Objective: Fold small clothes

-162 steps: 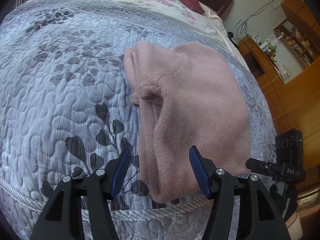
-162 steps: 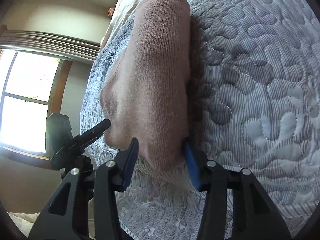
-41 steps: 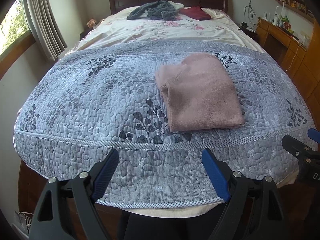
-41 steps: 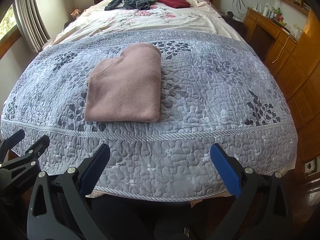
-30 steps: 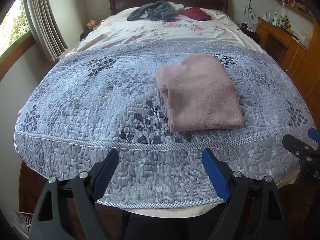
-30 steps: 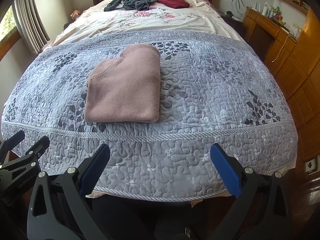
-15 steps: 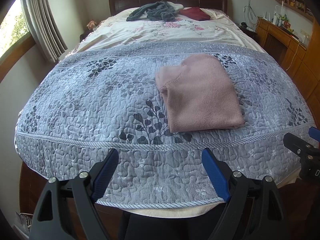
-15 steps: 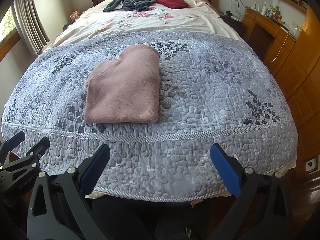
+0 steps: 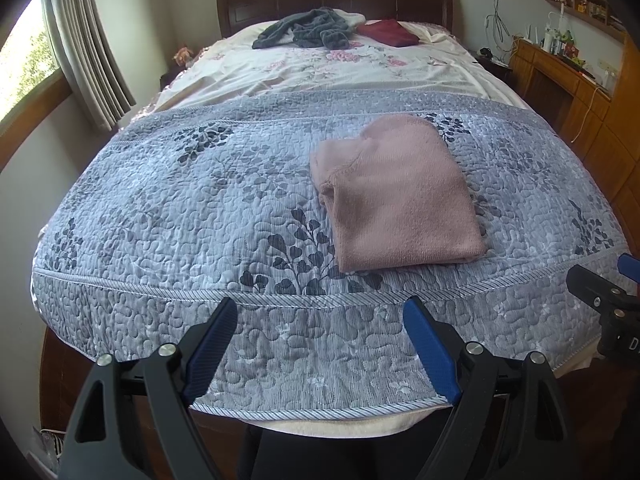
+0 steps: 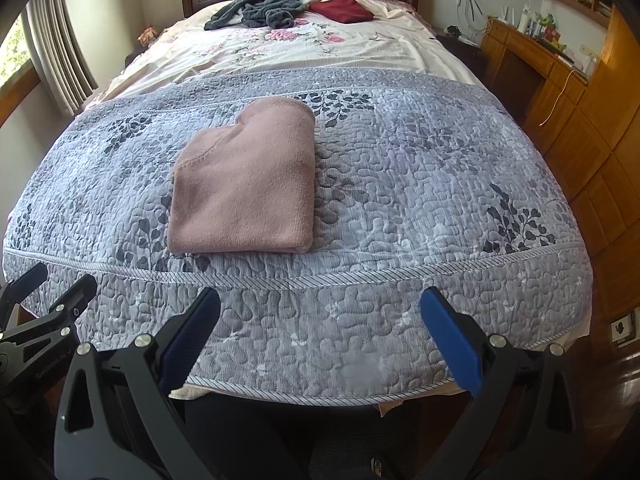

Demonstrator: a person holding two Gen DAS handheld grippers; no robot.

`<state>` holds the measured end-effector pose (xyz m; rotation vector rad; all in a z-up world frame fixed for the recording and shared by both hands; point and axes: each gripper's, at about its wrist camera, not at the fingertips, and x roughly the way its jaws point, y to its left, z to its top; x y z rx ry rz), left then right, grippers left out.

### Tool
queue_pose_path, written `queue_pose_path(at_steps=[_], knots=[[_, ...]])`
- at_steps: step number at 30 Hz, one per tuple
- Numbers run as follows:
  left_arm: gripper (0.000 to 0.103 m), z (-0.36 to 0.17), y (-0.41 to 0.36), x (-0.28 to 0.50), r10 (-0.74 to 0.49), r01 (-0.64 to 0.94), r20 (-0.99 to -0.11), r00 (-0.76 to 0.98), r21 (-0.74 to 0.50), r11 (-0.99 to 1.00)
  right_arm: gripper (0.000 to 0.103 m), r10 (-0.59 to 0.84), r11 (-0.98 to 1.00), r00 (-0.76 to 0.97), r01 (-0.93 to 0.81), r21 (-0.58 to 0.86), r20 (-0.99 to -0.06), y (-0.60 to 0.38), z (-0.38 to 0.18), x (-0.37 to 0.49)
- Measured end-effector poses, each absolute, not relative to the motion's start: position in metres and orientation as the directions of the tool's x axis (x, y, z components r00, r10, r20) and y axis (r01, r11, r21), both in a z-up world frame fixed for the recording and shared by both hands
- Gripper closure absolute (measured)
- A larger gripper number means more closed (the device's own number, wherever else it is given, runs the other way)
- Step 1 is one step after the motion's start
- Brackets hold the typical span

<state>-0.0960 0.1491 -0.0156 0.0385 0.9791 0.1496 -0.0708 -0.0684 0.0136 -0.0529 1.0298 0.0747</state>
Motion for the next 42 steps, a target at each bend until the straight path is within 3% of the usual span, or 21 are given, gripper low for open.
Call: queue_pose_path(at_steps=[18,31,42], knots=[[0.018,0.007,0.147,-0.108,0.148,-0.112,-0.788,0.598,0.101,0.989,0.003,0.029,0.998,0.572,-0.069,-0.012,-0.819,-0.070,0.040,-0.088],[0.017,0.053,0.139,-0.133,0.124,-0.092,-0.709,0.695,0.083,0.992,0.003,0.030,0.998,0.672,-0.067,-0.021,-0.740,-0.071,0.083,-0.117],[0.017,0.052,0.140,-0.133,0.134,-0.101,-0.706,0.695,0.089,0.991,0.003,0.066,0.997,0.668,-0.082,0.015,-0.741,-0.072,0.087,-0.116]])
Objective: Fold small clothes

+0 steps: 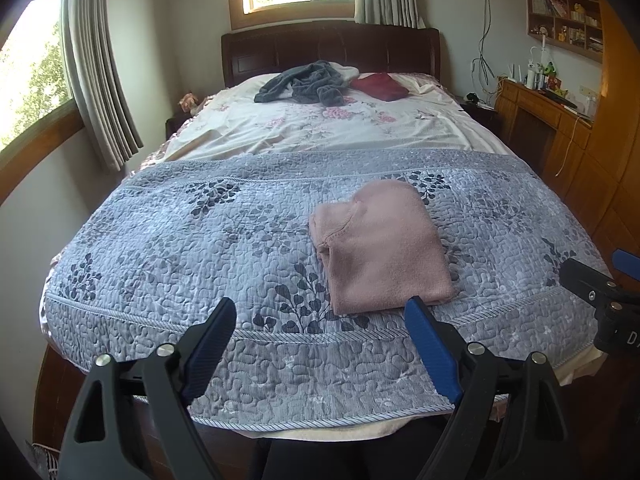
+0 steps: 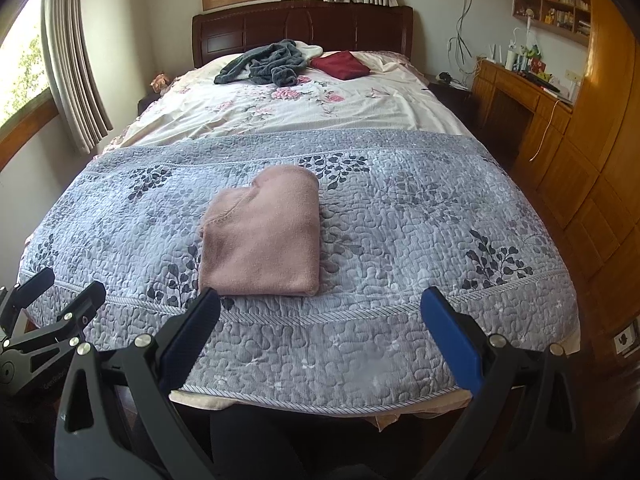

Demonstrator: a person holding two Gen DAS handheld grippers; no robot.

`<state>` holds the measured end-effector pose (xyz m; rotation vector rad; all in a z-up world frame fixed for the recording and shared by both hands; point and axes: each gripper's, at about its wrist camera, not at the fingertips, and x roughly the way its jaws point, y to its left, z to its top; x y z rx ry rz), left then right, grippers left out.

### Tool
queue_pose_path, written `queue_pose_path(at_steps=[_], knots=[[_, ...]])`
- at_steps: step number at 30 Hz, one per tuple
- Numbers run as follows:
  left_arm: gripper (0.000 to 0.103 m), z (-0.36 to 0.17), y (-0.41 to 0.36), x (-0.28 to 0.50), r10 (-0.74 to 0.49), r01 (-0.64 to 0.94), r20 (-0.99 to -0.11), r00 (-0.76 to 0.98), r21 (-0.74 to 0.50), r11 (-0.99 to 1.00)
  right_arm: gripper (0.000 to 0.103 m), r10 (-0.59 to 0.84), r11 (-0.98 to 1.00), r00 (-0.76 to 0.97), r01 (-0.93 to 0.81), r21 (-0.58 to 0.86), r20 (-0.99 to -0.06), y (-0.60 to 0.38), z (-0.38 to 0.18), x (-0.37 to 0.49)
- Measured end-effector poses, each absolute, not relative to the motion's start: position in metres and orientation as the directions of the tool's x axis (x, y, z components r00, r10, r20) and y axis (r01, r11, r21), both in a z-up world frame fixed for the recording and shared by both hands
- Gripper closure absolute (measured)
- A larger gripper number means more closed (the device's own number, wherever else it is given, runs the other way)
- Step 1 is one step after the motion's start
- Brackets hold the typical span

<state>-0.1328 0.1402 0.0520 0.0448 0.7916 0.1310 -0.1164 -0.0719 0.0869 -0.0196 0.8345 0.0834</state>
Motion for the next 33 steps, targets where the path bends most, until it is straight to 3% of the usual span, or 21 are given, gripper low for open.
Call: queue_pose_path(at_steps=[7,14,21,33], knots=[[0.017,0.048,0.137,-0.130,0.141,-0.098,-0.710,0.690,0.101,0.990,0.003,0.067,0.997,0.665,-0.073,0.025,-0.744,-0.072,0.084,-0.115],[0.017,0.045,0.135,-0.129,0.143,-0.094,-0.716,0.683,0.109,0.990,0.003,0.043,0.997,0.722,-0.075,-0.016,-0.690,-0.070,0.086,-0.118],[0.016,0.043,0.135,-0.127,0.143,-0.096,-0.720,0.679,0.106,0.990,0.003,0.073,0.997,0.667,-0.063,0.042,-0.741,-0.077,0.073,-0.106],[0.016,0.043,0.134,-0.126,0.142,-0.095,-0.720,0.680,0.106,0.990,0.003,0.080,0.997,0.668,-0.051,0.062,-0.740,-0.079,0.073,-0.108]])
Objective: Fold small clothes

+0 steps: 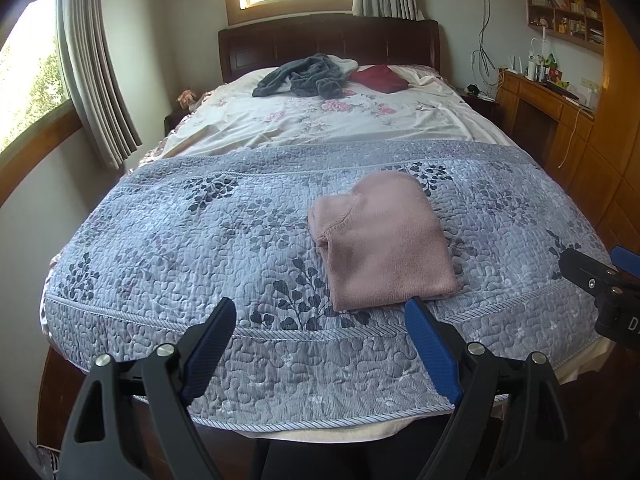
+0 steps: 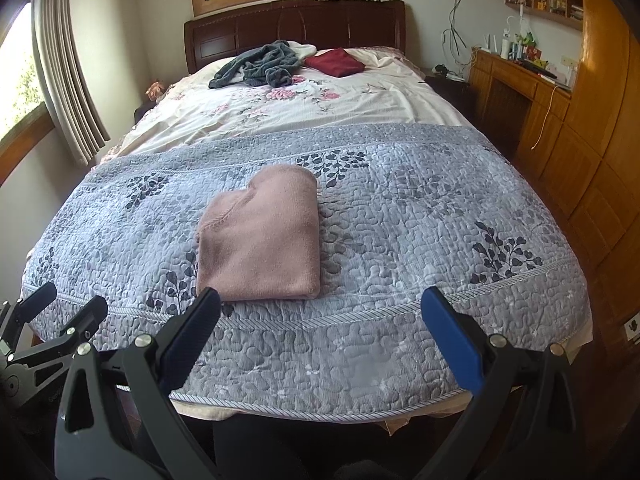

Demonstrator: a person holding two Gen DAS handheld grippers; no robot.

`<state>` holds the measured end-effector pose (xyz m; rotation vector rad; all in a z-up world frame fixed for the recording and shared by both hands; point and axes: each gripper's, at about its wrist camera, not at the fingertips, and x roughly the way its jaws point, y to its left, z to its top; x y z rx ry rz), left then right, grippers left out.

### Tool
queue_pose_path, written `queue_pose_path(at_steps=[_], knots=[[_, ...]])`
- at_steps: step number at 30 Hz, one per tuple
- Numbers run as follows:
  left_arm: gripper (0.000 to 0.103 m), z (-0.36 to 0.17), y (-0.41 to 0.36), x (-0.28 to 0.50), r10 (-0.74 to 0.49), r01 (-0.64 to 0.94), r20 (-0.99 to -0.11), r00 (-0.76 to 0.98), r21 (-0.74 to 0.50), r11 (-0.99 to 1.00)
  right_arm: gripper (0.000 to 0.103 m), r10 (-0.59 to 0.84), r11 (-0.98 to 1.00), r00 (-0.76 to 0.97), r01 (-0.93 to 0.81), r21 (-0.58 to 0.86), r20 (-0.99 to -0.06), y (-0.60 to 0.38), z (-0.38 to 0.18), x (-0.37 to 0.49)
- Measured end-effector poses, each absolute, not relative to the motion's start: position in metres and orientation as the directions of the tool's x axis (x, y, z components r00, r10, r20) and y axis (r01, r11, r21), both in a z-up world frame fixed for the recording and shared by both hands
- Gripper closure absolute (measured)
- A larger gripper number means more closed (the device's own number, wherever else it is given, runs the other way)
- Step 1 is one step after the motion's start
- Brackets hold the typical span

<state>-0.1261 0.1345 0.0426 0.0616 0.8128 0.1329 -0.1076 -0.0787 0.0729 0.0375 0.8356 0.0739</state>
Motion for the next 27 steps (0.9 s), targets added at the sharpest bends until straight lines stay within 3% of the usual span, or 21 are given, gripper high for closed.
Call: queue_pose_path(at_steps=[27], knots=[[0.016,0.0410,0.1342,-0.1246,0.144,-0.090,-0.720,0.679,0.113,0.990,0.003,0.055,0.998,0.651,-0.045,0.034,-0.757,-0.0794,0.0697,-0.1032]])
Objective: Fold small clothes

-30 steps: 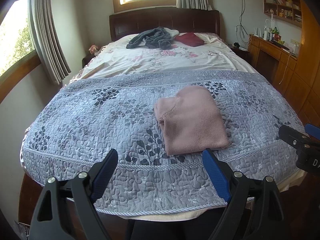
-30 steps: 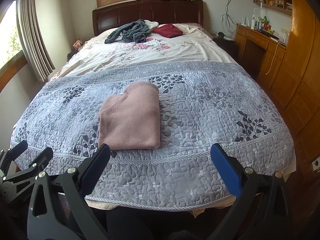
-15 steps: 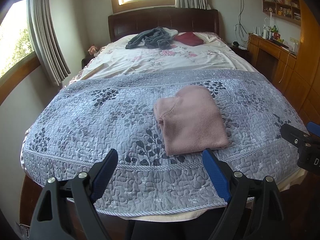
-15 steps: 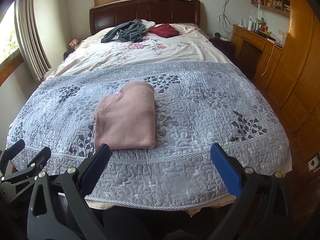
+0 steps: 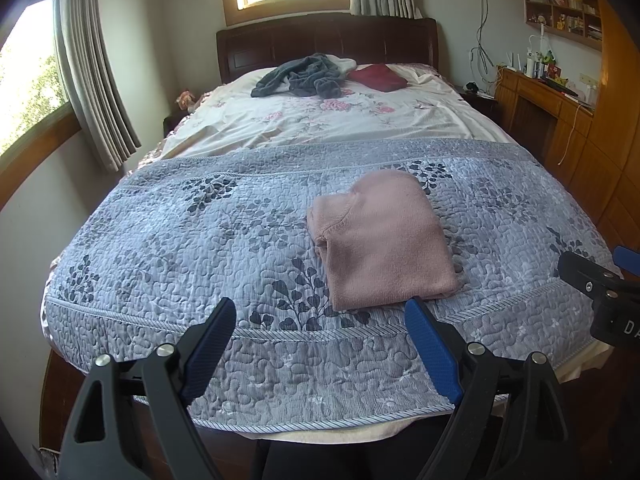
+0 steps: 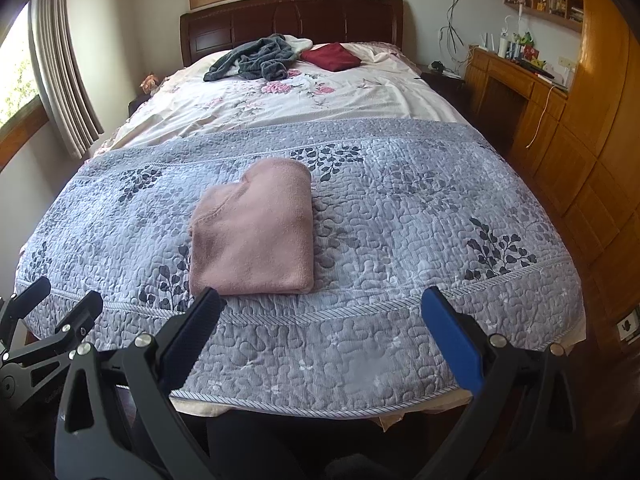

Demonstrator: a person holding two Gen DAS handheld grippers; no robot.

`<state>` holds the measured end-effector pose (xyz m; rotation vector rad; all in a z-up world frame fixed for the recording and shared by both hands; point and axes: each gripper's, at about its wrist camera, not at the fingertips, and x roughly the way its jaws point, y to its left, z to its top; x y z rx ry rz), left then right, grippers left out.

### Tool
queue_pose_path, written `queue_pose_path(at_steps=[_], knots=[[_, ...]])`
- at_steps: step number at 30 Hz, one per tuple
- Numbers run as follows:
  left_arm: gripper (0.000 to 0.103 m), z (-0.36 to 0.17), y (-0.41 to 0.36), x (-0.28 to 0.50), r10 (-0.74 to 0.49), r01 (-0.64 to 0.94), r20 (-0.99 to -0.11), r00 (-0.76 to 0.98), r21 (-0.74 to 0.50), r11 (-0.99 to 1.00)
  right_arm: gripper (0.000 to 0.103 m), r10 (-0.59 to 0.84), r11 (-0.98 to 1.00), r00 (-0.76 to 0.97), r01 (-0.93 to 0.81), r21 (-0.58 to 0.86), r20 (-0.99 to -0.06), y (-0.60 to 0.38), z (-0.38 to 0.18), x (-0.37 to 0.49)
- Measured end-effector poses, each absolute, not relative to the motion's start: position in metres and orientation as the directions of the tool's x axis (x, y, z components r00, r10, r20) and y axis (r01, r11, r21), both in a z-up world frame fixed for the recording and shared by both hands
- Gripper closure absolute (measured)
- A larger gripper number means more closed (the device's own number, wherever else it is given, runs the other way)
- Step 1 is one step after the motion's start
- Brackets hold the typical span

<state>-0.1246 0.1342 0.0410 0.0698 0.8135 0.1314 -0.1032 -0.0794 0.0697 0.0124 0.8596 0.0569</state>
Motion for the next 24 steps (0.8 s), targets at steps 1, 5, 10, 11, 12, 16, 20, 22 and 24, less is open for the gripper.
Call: queue_pose_path(at_steps=[1,5,10,11,12,16,20,22,24], knots=[[0.016,0.0411,0.1343,-0.1245,0.144,-0.090,-0.720,0.679,0.113,0.990,0.003,0.055,0.998,0.650,-0.045,0.034,-0.758,-0.0789,0.0693,-0.1032],[0.016,0.0413,0.1344,-0.1244,0.144,-0.090,-0.720,0.679,0.114,0.989,0.003,0.068,0.998,0.649,-0.054,0.043,-0.757,-0.0789,0.0691,-0.1034],[0.016,0.0408,0.1343,-0.1242,0.147,-0.090,-0.719,0.679,0.117,0.989,0.003,0.100,0.995,0.678,-0.072,0.070,-0.728,-0.0801,0.0733,-0.1065],[0.016,0.0401,0.1347,-0.1243,0.148,-0.090,-0.719,0.679,0.118,0.989,0.003,0.096,0.995,0.690,-0.071,0.065,-0.717,-0.0799,0.0745,-0.1077],[0.016,0.0401,0.1346,-0.1243,0.147,-0.090,-0.719,0.679,0.118,0.989,0.003,0.088,0.996,0.699,-0.068,0.056,-0.710,-0.0797,0.0756,-0.1082],[0.016,0.0384,0.1342,-0.1246,0.148,-0.086,-0.720,0.678,0.122,0.989,0.003,0.052,0.999,0.711,-0.046,0.027,-0.701,-0.0788,0.0762,-0.1072],[0.016,0.0373,0.1340,-0.1246,0.148,-0.085,-0.722,0.676,0.123,0.989,0.003,0.058,0.998,0.700,-0.045,0.036,-0.712,-0.0806,0.0739,-0.1039],[0.016,0.0373,0.1340,-0.1245,0.147,-0.085,-0.722,0.676,0.122,0.989,0.003,0.059,0.998,0.701,-0.043,0.040,-0.711,-0.0815,0.0740,-0.1040],[0.016,0.0370,0.1342,-0.1246,0.148,-0.085,-0.722,0.676,0.123,0.989,0.003,0.054,0.999,0.705,-0.042,0.035,-0.707,-0.0815,0.0749,-0.1043]])
